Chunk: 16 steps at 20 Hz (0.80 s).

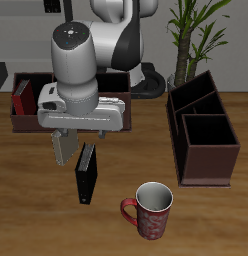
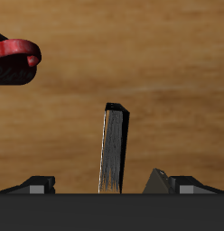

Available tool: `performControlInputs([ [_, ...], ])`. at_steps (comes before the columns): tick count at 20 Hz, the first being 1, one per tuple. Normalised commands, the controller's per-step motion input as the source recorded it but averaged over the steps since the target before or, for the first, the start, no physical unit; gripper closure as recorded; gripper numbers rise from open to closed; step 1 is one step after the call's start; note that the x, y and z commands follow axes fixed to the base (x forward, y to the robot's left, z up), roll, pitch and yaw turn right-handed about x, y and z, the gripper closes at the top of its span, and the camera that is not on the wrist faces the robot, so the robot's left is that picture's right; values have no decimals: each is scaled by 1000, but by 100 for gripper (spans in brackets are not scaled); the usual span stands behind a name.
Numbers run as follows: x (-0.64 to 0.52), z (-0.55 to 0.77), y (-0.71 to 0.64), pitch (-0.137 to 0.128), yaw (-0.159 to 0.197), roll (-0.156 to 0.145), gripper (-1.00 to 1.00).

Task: Place the red book into the back desk caddy's left compartment and place the black book into the back desk caddy's left compartment and place the yellow book into the left desk caddy's right compartment

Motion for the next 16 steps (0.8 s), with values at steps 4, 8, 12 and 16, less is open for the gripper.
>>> performControlInputs([
  [4, 140, -87, -176, -32, -3, 0, -100],
  [8, 104, -52, -157, -36, -21, -39, -100],
  [12, 117, -61, -65, -18, 3, -6, -100],
  [16, -43, -141, 75, -44, 2, -2, -100],
])
